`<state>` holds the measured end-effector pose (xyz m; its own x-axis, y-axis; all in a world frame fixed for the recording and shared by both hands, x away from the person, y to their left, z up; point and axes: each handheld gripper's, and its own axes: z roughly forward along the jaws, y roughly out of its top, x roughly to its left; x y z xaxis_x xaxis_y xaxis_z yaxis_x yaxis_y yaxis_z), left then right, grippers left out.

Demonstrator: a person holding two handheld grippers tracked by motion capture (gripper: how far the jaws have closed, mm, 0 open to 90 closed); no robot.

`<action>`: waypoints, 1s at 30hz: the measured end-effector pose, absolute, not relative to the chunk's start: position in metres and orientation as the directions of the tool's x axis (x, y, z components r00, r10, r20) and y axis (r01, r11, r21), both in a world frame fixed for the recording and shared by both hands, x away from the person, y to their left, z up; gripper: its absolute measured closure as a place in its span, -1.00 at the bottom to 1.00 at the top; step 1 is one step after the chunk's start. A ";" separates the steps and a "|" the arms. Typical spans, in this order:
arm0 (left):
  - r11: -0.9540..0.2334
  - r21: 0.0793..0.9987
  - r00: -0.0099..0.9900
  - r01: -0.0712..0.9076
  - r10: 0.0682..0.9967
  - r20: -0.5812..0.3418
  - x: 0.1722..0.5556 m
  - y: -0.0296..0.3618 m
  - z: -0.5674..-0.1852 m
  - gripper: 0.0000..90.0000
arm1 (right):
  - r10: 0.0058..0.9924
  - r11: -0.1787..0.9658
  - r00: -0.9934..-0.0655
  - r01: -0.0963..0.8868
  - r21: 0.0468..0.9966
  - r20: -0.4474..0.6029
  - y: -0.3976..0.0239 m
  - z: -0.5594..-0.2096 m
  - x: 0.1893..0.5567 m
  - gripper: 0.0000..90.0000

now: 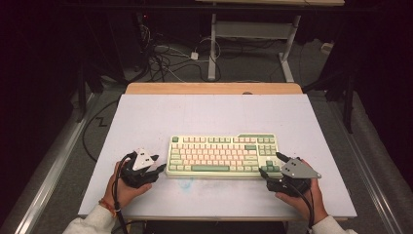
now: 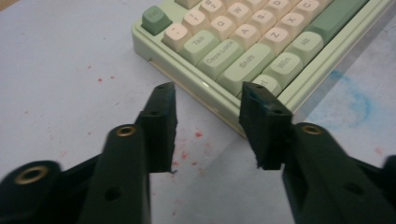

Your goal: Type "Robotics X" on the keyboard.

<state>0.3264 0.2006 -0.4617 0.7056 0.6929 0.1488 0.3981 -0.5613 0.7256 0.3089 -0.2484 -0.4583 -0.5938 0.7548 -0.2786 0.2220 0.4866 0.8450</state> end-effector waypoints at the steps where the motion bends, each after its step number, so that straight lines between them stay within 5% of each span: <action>1: -0.565 0.725 0.712 0.395 0.686 0.147 0.328 0.199 -0.461 0.49 | 0.751 0.493 -0.597 0.222 0.841 -0.282 -0.247 -0.459 0.309 -0.46; 8: -0.618 0.704 0.771 0.350 0.617 0.159 0.341 0.171 -0.452 0.93 | 0.727 0.536 -0.607 0.211 0.818 -0.320 -0.241 -0.461 0.308 -0.46; 30: -0.715 0.637 0.847 0.287 0.501 0.180 0.388 0.095 -0.437 0.95 | 0.711 0.563 -0.623 0.228 0.794 -0.326 -0.241 -0.467 0.311 -0.46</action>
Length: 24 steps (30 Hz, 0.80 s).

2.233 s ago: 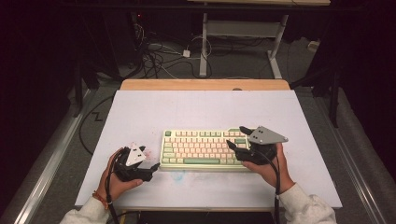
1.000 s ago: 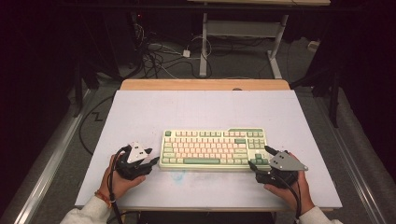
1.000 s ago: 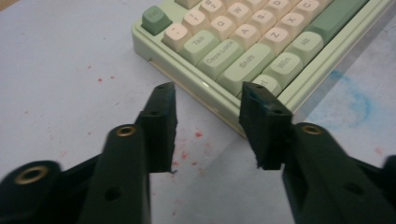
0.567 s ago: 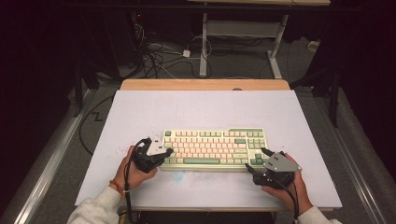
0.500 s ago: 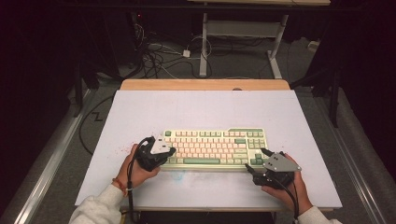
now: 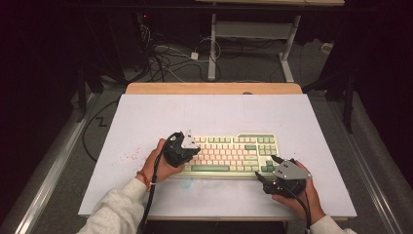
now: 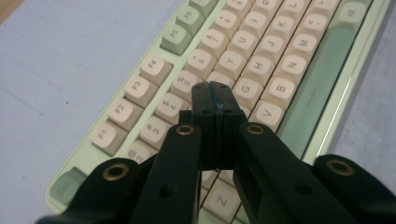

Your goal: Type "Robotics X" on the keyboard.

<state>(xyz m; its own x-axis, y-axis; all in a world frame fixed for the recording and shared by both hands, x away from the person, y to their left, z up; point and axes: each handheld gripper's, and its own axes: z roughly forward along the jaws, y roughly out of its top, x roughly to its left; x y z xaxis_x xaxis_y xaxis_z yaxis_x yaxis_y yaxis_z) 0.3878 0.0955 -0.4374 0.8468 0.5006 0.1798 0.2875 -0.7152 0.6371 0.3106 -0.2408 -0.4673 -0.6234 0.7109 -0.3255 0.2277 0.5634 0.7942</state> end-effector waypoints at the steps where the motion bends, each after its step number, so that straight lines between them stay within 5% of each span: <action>1: -0.716 0.637 0.849 0.286 0.497 0.179 0.389 0.093 -0.437 0.95 | 0.714 0.562 -0.621 0.231 0.794 -0.325 -0.241 -0.468 0.311 -0.46; 24: -0.752 0.597 0.862 0.278 0.469 0.190 0.402 0.065 -0.446 0.94 | 0.699 0.580 -0.636 0.238 0.779 -0.326 -0.240 -0.470 0.312 -0.44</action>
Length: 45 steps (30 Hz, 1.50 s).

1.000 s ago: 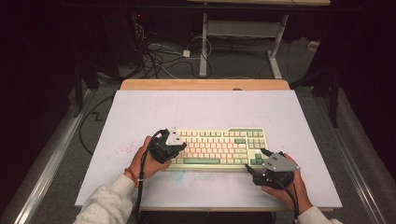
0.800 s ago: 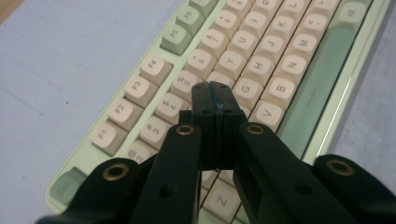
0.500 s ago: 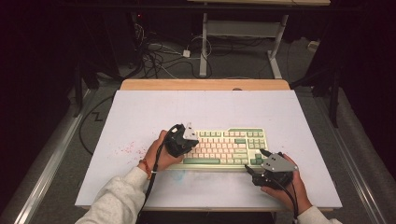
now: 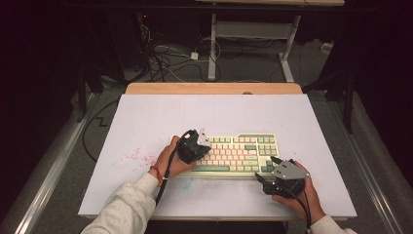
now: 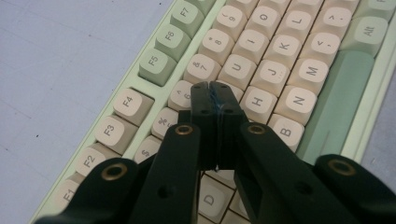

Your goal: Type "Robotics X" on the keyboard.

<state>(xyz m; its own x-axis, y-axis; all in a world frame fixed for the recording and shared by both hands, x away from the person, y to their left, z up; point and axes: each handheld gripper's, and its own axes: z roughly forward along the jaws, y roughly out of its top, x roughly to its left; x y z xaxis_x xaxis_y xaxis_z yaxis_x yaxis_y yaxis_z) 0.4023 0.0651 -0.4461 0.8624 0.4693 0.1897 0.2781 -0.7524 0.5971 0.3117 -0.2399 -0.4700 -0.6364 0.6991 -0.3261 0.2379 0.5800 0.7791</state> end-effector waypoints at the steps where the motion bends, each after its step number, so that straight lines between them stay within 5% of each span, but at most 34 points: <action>1: -0.753 0.597 0.863 0.277 0.468 0.189 0.402 0.065 -0.446 0.95 | 0.697 0.582 -0.640 0.241 0.777 -0.324 -0.240 -0.470 0.312 -0.43; 28: -0.693 0.688 0.840 0.215 0.490 0.231 0.386 0.080 -0.425 0.76 | 0.704 0.564 -0.639 0.239 0.791 -0.310 -0.242 -0.467 0.311 -0.43; 37: -0.664 0.730 0.836 0.162 0.485 0.256 0.377 0.088 -0.421 0.34 | 0.706 0.563 -0.637 0.240 0.791 -0.309 -0.242 -0.467 0.311 -0.43; 45: -0.647 0.750 0.805 0.134 0.512 0.299 0.370 0.098 -0.421 -0.24 | 0.716 0.545 -0.627 0.227 0.807 -0.307 -0.243 -0.463 0.310 -0.43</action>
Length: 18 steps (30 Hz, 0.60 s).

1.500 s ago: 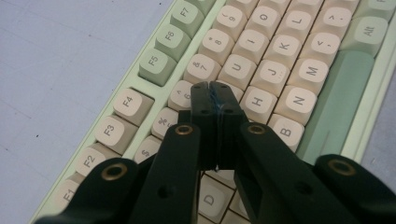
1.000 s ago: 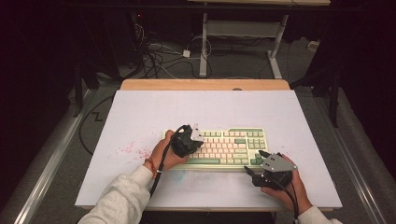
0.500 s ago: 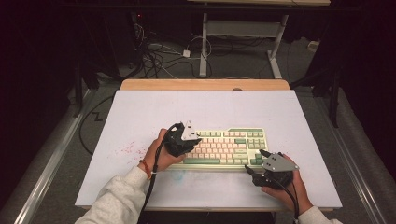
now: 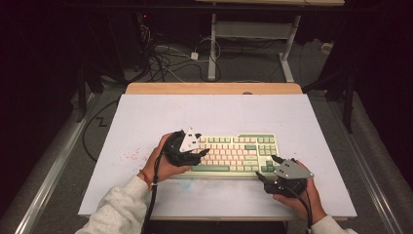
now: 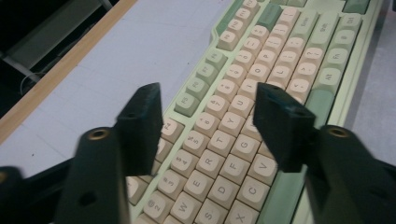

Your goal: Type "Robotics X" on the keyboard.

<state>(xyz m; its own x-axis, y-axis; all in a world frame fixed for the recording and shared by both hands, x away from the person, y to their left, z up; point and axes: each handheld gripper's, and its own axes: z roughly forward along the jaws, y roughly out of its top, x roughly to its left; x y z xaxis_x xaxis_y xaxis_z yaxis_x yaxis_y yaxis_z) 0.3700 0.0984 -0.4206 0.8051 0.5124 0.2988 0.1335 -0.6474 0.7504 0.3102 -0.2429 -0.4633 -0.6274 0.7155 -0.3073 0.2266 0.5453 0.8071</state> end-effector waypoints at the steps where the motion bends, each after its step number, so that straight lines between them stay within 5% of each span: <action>1: -0.645 0.753 0.806 0.131 0.512 0.298 0.370 0.100 -0.421 -0.30 | 0.718 0.543 -0.626 0.228 0.808 -0.306 -0.243 -0.463 0.310 -0.42; 7: -0.630 0.767 0.784 0.121 0.535 0.315 0.364 0.110 -0.423 -0.55 | 0.721 0.543 -0.623 0.236 0.806 -0.303 -0.244 -0.463 0.311 -0.42; 18: -0.650 0.752 0.748 0.104 0.550 0.372 0.352 0.131 -0.428 -0.58 | 0.726 0.521 -0.631 0.247 0.817 -0.272 -0.242 -0.460 0.310 -0.41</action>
<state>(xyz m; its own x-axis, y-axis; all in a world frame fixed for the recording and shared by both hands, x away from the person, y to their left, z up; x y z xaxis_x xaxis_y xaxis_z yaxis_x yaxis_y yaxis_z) 0.3524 0.1311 -0.4284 0.7480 0.5497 0.3719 0.1039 -0.6505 0.7524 0.3105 -0.2419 -0.4603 -0.6313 0.7264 -0.2718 0.2473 0.5207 0.8172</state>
